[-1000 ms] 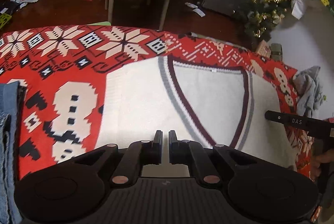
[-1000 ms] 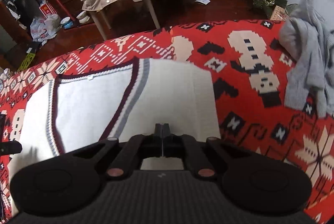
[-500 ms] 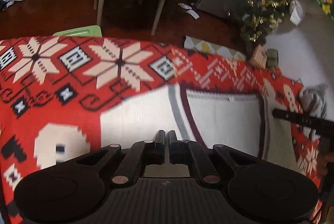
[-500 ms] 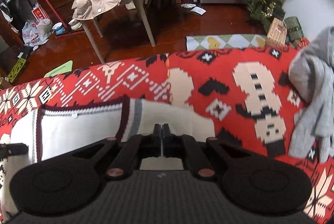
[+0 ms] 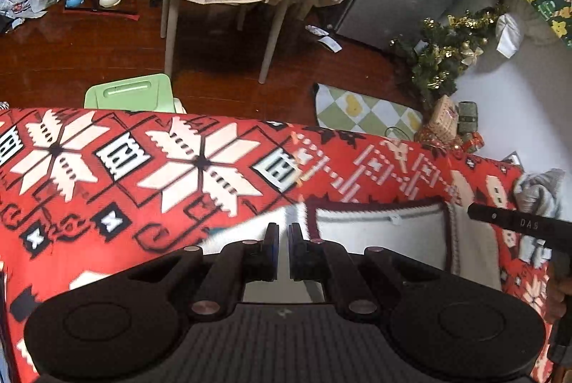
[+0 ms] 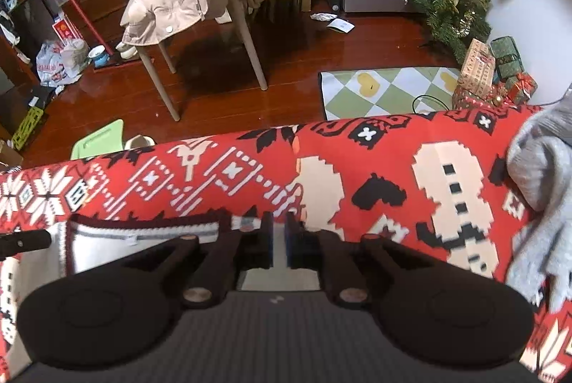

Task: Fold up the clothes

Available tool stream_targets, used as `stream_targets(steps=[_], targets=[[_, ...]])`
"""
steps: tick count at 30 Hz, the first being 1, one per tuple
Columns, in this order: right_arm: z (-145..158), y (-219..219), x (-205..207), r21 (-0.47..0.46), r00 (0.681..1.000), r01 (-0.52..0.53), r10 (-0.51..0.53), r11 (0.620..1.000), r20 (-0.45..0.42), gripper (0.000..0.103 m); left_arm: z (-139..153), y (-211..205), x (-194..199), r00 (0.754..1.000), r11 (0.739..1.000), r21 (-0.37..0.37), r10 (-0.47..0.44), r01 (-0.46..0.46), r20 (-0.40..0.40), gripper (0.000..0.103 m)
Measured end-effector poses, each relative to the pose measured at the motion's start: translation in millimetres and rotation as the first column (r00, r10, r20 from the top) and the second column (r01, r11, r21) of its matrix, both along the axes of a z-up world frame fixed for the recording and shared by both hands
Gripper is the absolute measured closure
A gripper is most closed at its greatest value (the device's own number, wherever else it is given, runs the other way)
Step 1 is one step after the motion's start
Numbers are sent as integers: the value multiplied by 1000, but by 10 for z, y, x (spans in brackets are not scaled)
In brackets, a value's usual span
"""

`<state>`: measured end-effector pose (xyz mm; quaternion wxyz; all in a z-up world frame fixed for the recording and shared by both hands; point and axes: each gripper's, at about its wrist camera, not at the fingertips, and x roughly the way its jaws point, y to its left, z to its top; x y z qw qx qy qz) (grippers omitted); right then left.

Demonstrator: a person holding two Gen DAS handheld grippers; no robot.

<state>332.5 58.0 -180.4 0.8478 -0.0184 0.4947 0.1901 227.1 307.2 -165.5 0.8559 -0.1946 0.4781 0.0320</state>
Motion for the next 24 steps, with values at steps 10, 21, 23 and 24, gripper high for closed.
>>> stream_targets(steps=[10, 21, 23, 24], targets=[[-88, -32, -323, -30, 997, -60, 59, 998, -44, 94, -162, -89, -29, 999, 1000, 9, 3, -3, -42, 98], [114, 15, 1, 3, 1000, 3, -3, 1000, 15, 95, 28, -80, 14, 999, 999, -11, 41, -41, -11, 98], [183, -163, -172, 8, 1000, 27, -27, 1000, -11, 95, 63, -101, -189, 998, 999, -18, 48, -48, -29, 98], [202, -259, -283, 5, 999, 35, -35, 999, -30, 95, 69, -106, -301, 998, 998, -21, 53, -54, -42, 98]])
